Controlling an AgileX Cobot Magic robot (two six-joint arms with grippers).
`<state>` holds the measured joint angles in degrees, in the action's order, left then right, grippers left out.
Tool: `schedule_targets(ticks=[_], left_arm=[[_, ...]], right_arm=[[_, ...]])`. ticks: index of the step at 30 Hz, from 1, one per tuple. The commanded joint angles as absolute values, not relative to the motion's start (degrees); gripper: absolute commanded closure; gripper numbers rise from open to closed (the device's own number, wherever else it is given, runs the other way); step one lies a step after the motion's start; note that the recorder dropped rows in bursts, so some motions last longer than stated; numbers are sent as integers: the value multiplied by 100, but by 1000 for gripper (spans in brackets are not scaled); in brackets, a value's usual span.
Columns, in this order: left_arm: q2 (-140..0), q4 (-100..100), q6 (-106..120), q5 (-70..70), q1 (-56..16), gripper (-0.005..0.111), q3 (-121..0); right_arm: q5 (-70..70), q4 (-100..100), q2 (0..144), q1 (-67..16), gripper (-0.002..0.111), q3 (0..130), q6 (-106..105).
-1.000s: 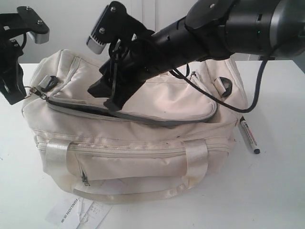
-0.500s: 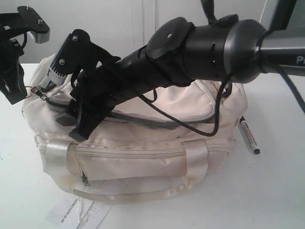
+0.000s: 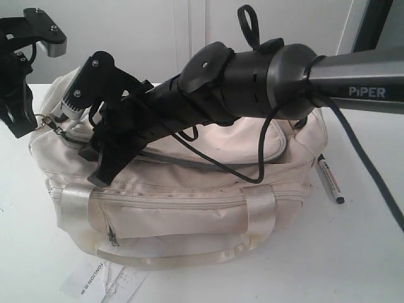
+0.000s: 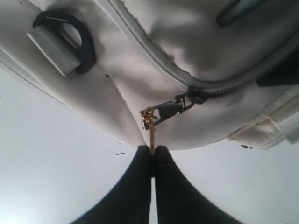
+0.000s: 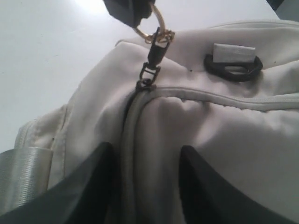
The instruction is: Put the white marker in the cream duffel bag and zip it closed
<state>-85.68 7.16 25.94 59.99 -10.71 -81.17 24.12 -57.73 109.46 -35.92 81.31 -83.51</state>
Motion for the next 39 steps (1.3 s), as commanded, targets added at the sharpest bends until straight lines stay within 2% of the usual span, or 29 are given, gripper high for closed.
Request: schedule_targets(ticks=[1, 2, 3, 29, 39], left_arm=[[-8505, 628, 2546, 6094, -1044, 107, -8109], [-8505, 628, 2546, 6094, -1044, 107, -8109], [-8505, 632, 2546, 6083, -1044, 107, -8109], [-8805, 950, 2574, 5459, -1035, 107, -8109], [-8805, 719, 2547, 5136, -690, 107, -8109]], right_arm=[[2313, -5776, 10937, -3596, 97, 8158, -8353], [2313, -5779, 10926, -3596, 107, 8158, -8353], [2313, -5779, 10916, -3596, 108, 8158, -8353], [2692, -5404, 10746, -3596, 108, 8158, -8317], [2777, -5258, 10745, -3596, 108, 8158, -8328]])
